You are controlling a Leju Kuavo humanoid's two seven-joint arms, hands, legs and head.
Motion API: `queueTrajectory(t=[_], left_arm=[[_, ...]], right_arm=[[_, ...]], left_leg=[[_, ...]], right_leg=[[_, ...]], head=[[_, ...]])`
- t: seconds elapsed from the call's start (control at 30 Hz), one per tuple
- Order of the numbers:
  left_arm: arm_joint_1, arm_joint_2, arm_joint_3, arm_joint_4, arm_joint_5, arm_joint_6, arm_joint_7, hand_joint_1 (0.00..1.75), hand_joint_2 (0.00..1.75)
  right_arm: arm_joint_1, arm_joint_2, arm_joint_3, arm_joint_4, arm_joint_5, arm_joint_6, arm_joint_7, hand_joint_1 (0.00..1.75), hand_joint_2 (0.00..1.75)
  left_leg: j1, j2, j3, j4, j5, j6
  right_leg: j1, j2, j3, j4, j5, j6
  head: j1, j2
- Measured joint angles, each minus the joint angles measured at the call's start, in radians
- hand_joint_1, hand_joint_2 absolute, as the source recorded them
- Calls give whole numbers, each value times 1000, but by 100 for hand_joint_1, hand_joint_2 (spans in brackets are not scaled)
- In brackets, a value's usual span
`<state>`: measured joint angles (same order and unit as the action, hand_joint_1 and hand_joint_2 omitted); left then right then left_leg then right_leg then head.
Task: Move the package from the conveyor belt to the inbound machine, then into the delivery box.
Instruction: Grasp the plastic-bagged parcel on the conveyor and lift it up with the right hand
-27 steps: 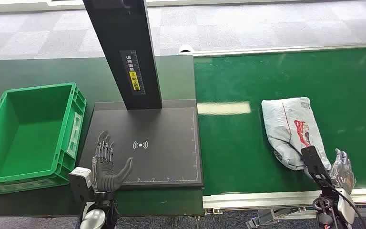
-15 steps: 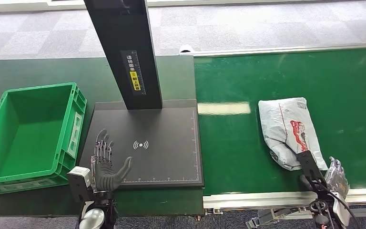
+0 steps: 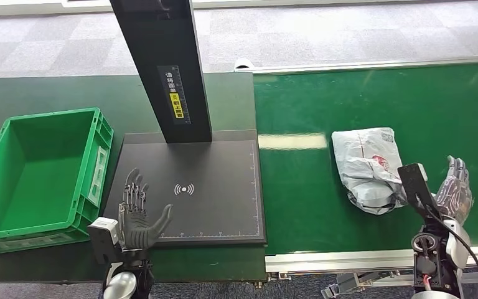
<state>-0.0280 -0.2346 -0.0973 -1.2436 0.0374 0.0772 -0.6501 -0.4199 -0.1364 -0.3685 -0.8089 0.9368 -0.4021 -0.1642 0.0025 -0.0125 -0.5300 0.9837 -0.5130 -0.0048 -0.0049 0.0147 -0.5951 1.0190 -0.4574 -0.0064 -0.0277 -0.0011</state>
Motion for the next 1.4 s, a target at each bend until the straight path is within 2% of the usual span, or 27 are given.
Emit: queueTrajectory(t=[0.2,0.57,0.93,1.4], left_arm=[[1,0,-2,2,0,1,-10,0,175],[0,-1,-18,6,3,0,-14,0,175],[-6,0,-36,27,4,-2,-16,0,175],[-21,0,-58,42,6,-10,-13,0,175]], right_arm=[[-13,12,22,-11,-10,23,-17,0,175],[-93,27,37,259,-50,37,-25,0,175],[-105,44,35,361,-60,74,-39,0,175],[-123,78,48,410,-17,67,30,0,175]], left_leg=[[0,0,0,0,0,0],[0,0,0,0,0,0],[0,0,0,0,0,0],[0,0,0,0,0,0]], right_leg=[[0,0,0,0,0,0],[0,0,0,0,0,0],[0,0,0,0,0,0],[0,0,0,0,0,0]], head=[[0,0],[0,0],[0,0],[0,0]])
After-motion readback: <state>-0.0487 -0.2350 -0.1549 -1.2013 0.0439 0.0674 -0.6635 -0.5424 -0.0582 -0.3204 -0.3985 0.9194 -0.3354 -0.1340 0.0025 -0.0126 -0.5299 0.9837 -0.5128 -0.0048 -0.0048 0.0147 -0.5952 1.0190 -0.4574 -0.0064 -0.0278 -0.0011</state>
